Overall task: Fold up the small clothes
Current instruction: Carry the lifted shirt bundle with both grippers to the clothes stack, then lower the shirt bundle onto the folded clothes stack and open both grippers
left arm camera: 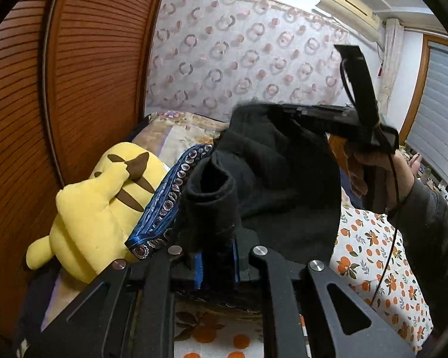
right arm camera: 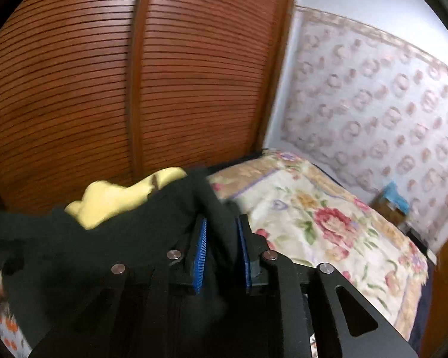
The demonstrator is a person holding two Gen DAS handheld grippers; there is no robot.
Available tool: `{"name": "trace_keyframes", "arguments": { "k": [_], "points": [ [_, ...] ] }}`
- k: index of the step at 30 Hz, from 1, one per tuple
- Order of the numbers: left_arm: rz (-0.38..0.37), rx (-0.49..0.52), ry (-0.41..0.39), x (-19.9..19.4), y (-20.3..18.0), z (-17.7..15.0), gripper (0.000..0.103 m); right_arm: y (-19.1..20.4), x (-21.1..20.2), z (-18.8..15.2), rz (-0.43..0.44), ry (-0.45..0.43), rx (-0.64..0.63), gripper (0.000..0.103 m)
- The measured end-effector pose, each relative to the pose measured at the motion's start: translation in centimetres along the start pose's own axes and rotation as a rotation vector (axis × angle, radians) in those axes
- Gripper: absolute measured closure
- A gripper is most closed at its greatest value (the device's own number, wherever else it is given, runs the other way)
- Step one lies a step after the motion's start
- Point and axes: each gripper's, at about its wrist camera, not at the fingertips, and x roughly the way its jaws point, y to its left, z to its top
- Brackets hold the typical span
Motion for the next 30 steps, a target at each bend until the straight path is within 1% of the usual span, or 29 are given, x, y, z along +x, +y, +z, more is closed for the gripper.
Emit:
{"name": "trace_keyframes", "arguments": {
  "k": [2, 3, 4, 5, 7, 8, 9, 10, 11, 12, 13, 14, 17, 20, 23, 26, 28, 30],
  "points": [
    [0.006, -0.001, 0.002, -0.3, 0.1, -0.3, 0.079, -1.8, -0.4, 0.3, -0.025, -0.03, 0.062, 0.06],
    [0.01, 0.0, 0.001, -0.1, 0.5, -0.2, 0.075, -2.5, -0.8, 0.3, -0.034, -0.047, 0.075, 0.057],
    [0.012, 0.002, -0.003, -0.2, 0.4, -0.1, 0.066, -3.1, -1.2, 0.3, -0.048, -0.061, 0.077, 0.054],
    [0.012, 0.005, -0.012, -0.4, 0.5, -0.1, 0.059, -3.3, -1.9, 0.1, -0.049, -0.07, 0.076, 0.053],
    [0.021, 0.018, -0.038, -1.0, 0.4, -0.1, 0.055, -2.8, -2.8, -0.5, -0.011, -0.072, 0.076, 0.053],
    [0.029, 0.023, -0.048, -1.5, 0.5, -0.1, 0.045, -2.4, -3.1, -1.0, 0.016, -0.066, 0.072, 0.053],
    [0.033, 0.024, -0.067, -1.8, 0.5, -0.1, 0.037, -1.5, -3.4, -1.8, 0.036, -0.064, 0.068, 0.053],
    [0.03, 0.02, -0.085, -2.2, 0.6, -0.1, 0.022, -1.2, -3.6, -2.1, 0.058, -0.061, 0.066, 0.053],
    [0.028, 0.018, -0.095, -2.2, 0.8, 0.0, 0.018, -0.9, -4.2, -3.2, 0.078, -0.055, 0.064, 0.052],
    [0.027, 0.02, -0.101, -2.5, 0.8, 0.1, 0.018, -0.6, -3.9, -3.7, 0.102, -0.044, 0.061, 0.052],
    [0.029, 0.023, -0.099, -2.4, 0.9, 0.2, 0.017, -1.6, -4.6, -4.2, 0.115, -0.034, 0.059, 0.052],
    [0.031, 0.026, -0.099, -2.5, 0.9, 0.3, 0.017, -1.7, -4.5, -4.5, 0.122, -0.021, 0.055, 0.05],
    [0.067, 0.04, -0.1, -2.8, 0.8, 0.4, 0.017, -2.2, -4.4, -4.7, 0.111, -0.005, 0.058, 0.042],
    [0.075, 0.047, -0.106, -3.1, 0.6, 0.4, 0.017, -3.6, -2.9, -4.5, 0.107, 0.01, 0.09, 0.04],
    [0.081, 0.057, -0.112, -3.7, 0.2, 0.3, 0.017, -3.8, -2.0, -5.0, 0.086, 0.026, 0.102, 0.039],
    [0.087, 0.077, -0.119, -4.2, -0.3, 0.2, 0.017, -3.8, -3.1, -4.4, 0.085, 0.016, 0.119, 0.039],
    [0.087, 0.084, -0.125, -4.5, -0.4, 0.2, 0.017, -3.6, -4.1, -4.3, 0.068, 0.013, 0.12, 0.039],
    [0.084, 0.081, -0.135, -4.9, -0.8, 0.1, 0.017, -3.1, -6.3, -4.7, 0.056, 0.004, 0.129, 0.039]
  ]
}}
